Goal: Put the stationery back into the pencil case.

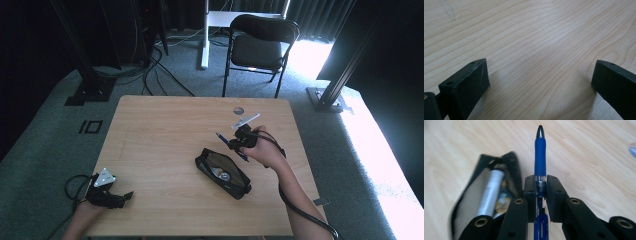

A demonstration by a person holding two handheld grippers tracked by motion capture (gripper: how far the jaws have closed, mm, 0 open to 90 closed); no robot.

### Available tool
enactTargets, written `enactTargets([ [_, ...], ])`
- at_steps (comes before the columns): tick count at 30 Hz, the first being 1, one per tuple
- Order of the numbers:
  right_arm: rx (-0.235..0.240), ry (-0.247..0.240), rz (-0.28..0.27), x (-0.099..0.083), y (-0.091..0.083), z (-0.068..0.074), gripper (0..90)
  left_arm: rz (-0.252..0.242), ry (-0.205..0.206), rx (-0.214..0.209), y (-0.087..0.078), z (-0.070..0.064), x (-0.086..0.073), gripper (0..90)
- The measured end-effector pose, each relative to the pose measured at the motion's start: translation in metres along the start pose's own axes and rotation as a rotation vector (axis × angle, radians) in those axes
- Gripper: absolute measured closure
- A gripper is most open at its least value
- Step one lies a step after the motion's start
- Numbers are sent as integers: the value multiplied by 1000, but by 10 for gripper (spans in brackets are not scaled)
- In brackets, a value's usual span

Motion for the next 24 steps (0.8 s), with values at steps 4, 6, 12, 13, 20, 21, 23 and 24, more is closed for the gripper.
enactTargets([
  [4,13,-14,-8,2,-7,15,793,0,2,1,0,0,0,16],
  [6,28,-34,1,1,-8,24,793,0,2,1,0,0,0,16],
  [12,66,-43,12,-1,-3,43,793,0,2,1,0,0,0,16],
  [13,69,-41,16,-2,-1,45,793,0,3,1,0,0,0,16],
  [20,50,-28,70,-13,14,52,793,0,0,0,0,0,0,16],
  [21,47,-19,78,-15,17,53,793,0,0,0,0,0,0,16],
  [23,42,-16,96,-19,20,54,793,0,0,0,0,0,0,16],
  [24,42,-14,98,-20,22,55,793,0,0,0,0,0,0,15],
])
Point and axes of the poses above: each handheld gripper's, and its own axes: y roughly forward along the jaws, x roughly out of its top, z roughly to its left, the point moved 10 cm from there along y, roughly forward along the jaws, and after that the axes turned 4 degrees about -x, right-handed, at the moved point
